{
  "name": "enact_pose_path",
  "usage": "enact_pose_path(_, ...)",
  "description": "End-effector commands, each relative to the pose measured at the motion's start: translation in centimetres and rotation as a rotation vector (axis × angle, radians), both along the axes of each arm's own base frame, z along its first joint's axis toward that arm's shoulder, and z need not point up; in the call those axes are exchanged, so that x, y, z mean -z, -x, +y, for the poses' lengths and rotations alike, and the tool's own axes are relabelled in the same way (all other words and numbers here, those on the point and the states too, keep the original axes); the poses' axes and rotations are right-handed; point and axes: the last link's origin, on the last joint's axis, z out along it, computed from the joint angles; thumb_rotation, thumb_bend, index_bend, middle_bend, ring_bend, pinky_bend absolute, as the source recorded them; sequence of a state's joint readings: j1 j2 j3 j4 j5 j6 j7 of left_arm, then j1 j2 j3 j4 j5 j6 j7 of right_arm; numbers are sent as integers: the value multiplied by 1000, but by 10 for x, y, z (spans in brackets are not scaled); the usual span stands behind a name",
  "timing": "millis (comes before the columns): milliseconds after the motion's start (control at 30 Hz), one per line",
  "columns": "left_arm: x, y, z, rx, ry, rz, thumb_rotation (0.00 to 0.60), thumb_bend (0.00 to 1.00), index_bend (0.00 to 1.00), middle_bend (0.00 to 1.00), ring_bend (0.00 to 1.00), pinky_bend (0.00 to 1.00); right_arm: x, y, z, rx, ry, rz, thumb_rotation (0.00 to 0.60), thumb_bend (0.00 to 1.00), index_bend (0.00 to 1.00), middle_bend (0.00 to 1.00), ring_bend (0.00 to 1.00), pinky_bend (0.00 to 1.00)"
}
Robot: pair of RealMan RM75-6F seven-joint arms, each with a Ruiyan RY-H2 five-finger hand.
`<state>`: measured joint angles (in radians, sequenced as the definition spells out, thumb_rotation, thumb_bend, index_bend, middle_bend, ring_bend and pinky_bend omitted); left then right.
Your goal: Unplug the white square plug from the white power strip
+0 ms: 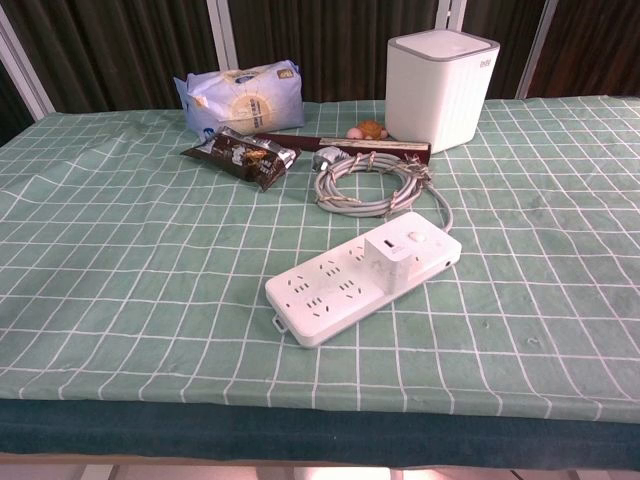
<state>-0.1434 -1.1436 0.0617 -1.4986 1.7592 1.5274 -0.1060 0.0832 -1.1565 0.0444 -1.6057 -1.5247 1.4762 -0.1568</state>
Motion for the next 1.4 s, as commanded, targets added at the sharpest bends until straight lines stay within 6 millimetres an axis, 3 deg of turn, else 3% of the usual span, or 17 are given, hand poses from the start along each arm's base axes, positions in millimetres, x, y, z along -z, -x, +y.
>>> enact_pose_path(33, 1, -1, -2, 4, 5, 1, 600, 415, 0, 0, 0, 42, -1, -1, 1, -6, -2, -8, 600, 91, 0, 0, 0, 0)
enact_pose_path(167, 6, -8, -6, 41, 42, -23, 600, 425, 0, 1, 0, 44, 1, -7, 3, -60, -14, -21, 600, 91, 0, 0, 0, 0)
enact_pose_path(333, 34, -31, -13, 209, 203, -125, 600, 442, 0, 81, 45, 106, 15, -18, 0, -190, -78, -7, 600, 93, 0, 0, 0, 0)
enact_pose_path(500, 67, -70, -11, 395, 312, -132, 545, 724, 1, 126, 77, 99, 41, -30, -7, -292, -210, 22, 600, 93, 0, 0, 0, 0)
enact_pose_path(633, 92, -96, -6, 423, 400, -60, 540, 800, 0, 123, 76, 96, 62, -47, -20, -373, -293, 31, 600, 93, 0, 0, 0, 0)
enact_pose_path(767, 113, -112, 2, 412, 429, 82, 460, 912, 0, 90, 39, 62, 83, -65, -33, -427, -407, 49, 600, 93, 0, 0, 0, 0)
enact_pose_path(933, 133, -131, 15, 414, 421, 134, 456, 955, 0, 82, 42, 160, 102, -92, -47, -503, -430, 63, 600, 93, 0, 0, 0, 0)
enact_pose_path(1200, 159, -154, 32, 406, 422, 80, 431, 967, 0, 41, 11, 33, 126, -121, -67, -534, -472, 94, 600, 97, 0, 0, 0, 0)
enact_pose_path(1400, 182, -170, 37, 394, 469, 51, 428, 984, 0, 10, 0, 32, 142, -135, -78, -530, -456, 139, 600, 283, 0, 0, 0, 0)
